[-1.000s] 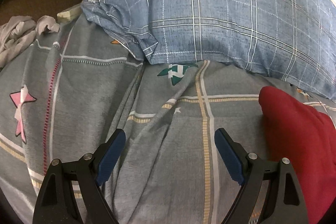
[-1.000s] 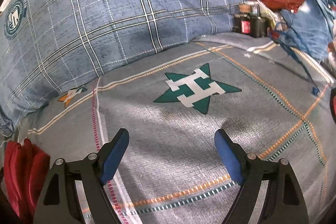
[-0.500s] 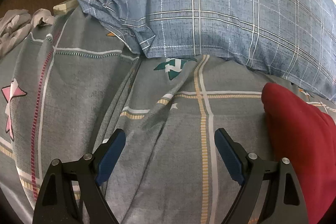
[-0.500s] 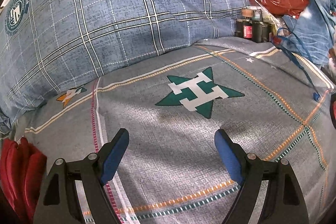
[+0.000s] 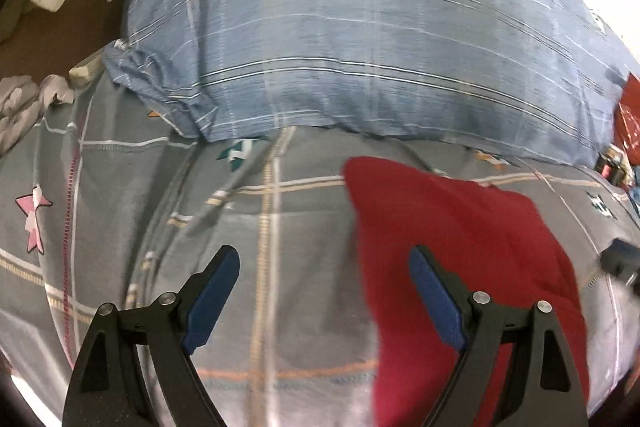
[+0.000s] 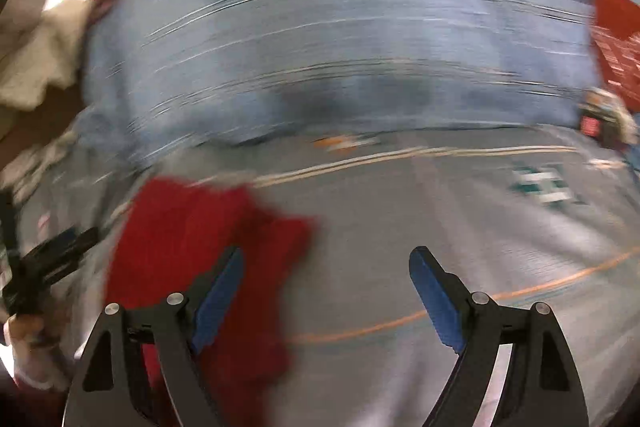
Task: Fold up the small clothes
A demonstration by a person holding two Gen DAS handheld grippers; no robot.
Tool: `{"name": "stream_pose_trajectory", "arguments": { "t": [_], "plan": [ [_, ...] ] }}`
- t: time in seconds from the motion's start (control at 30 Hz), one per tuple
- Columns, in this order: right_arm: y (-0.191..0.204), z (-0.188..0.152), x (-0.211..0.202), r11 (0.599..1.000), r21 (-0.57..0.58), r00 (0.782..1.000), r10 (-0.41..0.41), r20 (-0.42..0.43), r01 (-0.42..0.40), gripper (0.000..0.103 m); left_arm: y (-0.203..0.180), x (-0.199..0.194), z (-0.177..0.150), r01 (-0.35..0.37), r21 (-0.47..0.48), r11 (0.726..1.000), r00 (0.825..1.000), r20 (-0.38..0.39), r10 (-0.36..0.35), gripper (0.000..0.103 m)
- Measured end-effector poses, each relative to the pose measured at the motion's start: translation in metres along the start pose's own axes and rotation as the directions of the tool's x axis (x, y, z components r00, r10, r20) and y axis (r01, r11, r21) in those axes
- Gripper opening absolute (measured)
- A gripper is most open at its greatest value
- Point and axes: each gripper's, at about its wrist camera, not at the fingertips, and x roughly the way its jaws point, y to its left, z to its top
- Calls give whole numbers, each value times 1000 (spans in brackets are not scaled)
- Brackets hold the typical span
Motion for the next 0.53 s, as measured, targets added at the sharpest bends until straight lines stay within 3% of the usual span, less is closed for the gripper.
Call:
{"name": "stream_pose_trajectory", "arguments": {
  "t": [0.27, 0.53],
  "plan": [
    [65, -24, 13, 993, -119, 999, 19, -45, -24, 86, -18, -23, -18, 26, 25, 999, 1000, -13, -26, 87],
    [66, -24, 14, 993, -116, 999, 17, -50, -23, 86, -19, -20, -19, 64, 11, 998, 998, 1, -64, 86]
  ]
}}
